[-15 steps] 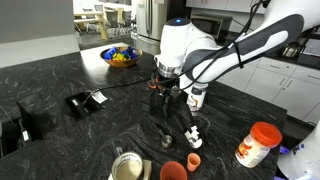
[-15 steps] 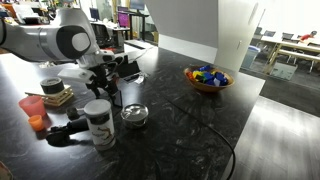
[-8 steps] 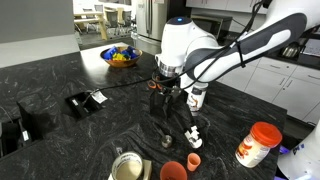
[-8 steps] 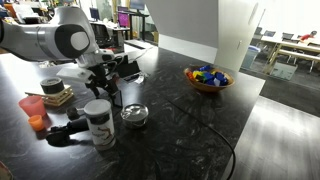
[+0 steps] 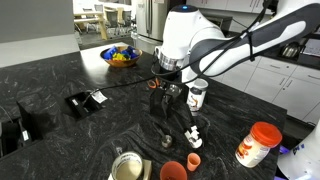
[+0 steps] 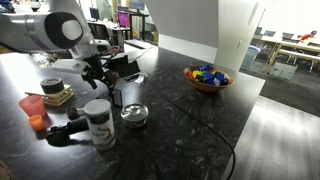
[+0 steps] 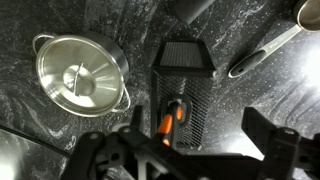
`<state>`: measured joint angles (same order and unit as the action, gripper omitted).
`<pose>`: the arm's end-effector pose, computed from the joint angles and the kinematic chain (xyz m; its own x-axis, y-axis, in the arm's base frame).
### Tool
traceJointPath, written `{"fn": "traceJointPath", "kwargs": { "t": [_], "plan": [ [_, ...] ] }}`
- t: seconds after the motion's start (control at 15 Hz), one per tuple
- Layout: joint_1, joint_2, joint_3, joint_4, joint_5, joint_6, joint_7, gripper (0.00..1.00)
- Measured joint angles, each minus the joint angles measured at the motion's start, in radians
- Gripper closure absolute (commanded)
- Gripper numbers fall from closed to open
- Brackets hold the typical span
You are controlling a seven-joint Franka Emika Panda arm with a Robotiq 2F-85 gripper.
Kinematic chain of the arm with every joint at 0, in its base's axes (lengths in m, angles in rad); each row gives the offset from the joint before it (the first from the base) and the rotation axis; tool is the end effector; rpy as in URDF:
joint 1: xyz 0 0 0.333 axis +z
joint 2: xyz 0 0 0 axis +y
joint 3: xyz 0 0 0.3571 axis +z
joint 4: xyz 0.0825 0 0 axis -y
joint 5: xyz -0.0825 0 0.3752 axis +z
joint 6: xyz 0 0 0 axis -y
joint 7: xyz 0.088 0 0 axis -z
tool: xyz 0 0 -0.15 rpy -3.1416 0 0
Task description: Move the pen holder to the right
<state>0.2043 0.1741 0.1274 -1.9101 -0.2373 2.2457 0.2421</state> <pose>0.5940 0.1857 0.4261 0.9552 0.2270 0.1897 0.2020 -0.9690 0.1422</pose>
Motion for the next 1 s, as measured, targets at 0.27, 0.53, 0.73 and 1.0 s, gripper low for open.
{"fn": "traceJointPath", "kwargs": {
  "t": [0.27,0.53,0.73,1.0],
  "plan": [
    [0.011,-0.064,0.016,-0.006,0.027,-0.040,0.000,0.00],
    [0.012,-0.127,0.027,-0.045,0.079,-0.130,0.006,0.00],
    [0.012,-0.178,0.028,-0.091,0.106,-0.159,0.011,0.00],
    [0.012,-0.167,0.028,-0.089,0.106,-0.157,0.011,0.00]
  ]
}}
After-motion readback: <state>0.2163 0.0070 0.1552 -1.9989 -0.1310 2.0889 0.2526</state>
